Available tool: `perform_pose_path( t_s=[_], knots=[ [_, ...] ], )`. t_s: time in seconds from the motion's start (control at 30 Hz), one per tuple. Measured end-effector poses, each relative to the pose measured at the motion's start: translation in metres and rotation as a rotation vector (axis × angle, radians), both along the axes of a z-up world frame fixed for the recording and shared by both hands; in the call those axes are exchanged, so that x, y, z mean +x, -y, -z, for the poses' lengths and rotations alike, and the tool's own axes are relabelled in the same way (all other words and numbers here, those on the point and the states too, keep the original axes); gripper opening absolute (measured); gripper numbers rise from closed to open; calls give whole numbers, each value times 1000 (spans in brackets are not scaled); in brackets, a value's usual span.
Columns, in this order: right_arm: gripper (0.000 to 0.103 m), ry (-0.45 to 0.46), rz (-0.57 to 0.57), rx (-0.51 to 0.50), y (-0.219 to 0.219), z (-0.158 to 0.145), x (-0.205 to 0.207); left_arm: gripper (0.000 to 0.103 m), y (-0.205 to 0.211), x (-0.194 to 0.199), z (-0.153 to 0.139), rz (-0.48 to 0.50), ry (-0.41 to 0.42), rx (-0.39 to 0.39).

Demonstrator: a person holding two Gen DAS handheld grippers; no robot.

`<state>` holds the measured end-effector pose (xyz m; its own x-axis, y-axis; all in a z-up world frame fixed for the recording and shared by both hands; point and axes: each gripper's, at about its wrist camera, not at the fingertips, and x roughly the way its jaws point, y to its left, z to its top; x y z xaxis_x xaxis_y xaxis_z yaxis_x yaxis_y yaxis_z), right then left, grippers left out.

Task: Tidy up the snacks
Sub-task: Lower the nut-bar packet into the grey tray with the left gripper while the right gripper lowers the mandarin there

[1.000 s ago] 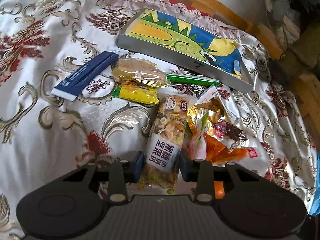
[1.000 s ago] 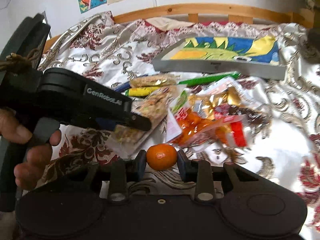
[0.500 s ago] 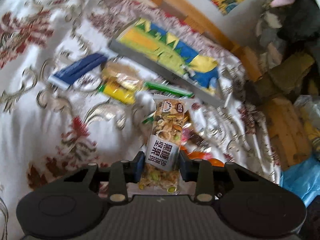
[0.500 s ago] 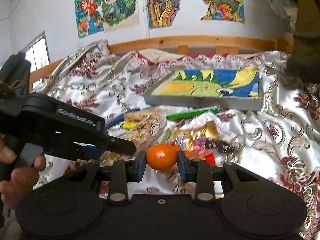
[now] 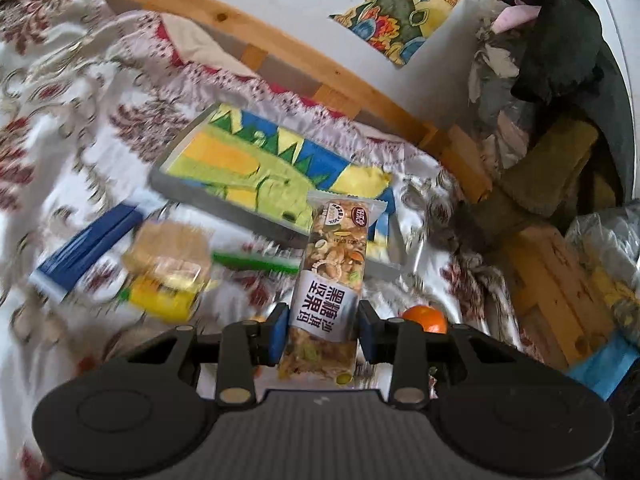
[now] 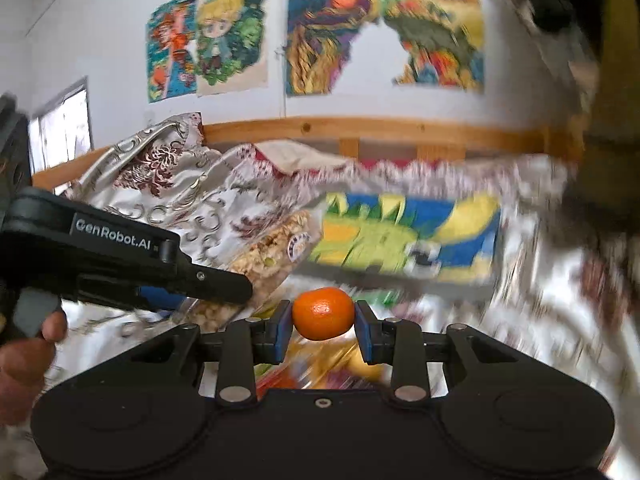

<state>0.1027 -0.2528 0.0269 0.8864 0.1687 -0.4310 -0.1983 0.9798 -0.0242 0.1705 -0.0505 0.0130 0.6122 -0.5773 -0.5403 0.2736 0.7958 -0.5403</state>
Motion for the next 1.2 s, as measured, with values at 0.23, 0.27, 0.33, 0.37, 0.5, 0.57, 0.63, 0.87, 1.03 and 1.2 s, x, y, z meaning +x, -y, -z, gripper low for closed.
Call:
perform_pose_path(
  t_s=[0.23, 0.27, 0.33, 0.37, 0.5, 0.57, 0.63, 0.87, 1.03, 1.2],
  knots=[
    [35, 59, 84, 63, 39, 4, 74, 39, 38, 67, -1, -15, 64, 11],
    [35, 65, 93, 62, 43, 7, 86, 39, 44, 79, 0, -12, 70, 17],
    [35, 75, 117, 67, 50, 14, 107, 39, 54, 98, 4, -13, 78, 29],
    [35, 80, 132, 78, 54, 16, 118, 39, 60, 110, 7, -15, 80, 36],
    [35, 97, 180, 80, 71, 29, 151, 39, 77, 142, 18, -11, 88, 67],
    [35, 90, 214, 79, 82, 37, 163, 39, 86, 157, 26, -4, 85, 89],
    [35, 72, 248, 99, 95, 45, 173, 39, 93, 166, 34, 9, 82, 109],
    [35, -23, 288, 127, 110, 65, 190, 37, 115, 183, 57, 36, 56, 149],
    [35, -67, 277, 114, 104, 74, 193, 37, 121, 181, 60, 28, 72, 171],
    [35, -99, 272, 113, 100, 82, 195, 38, 123, 180, 58, 19, 66, 176]
  ],
)
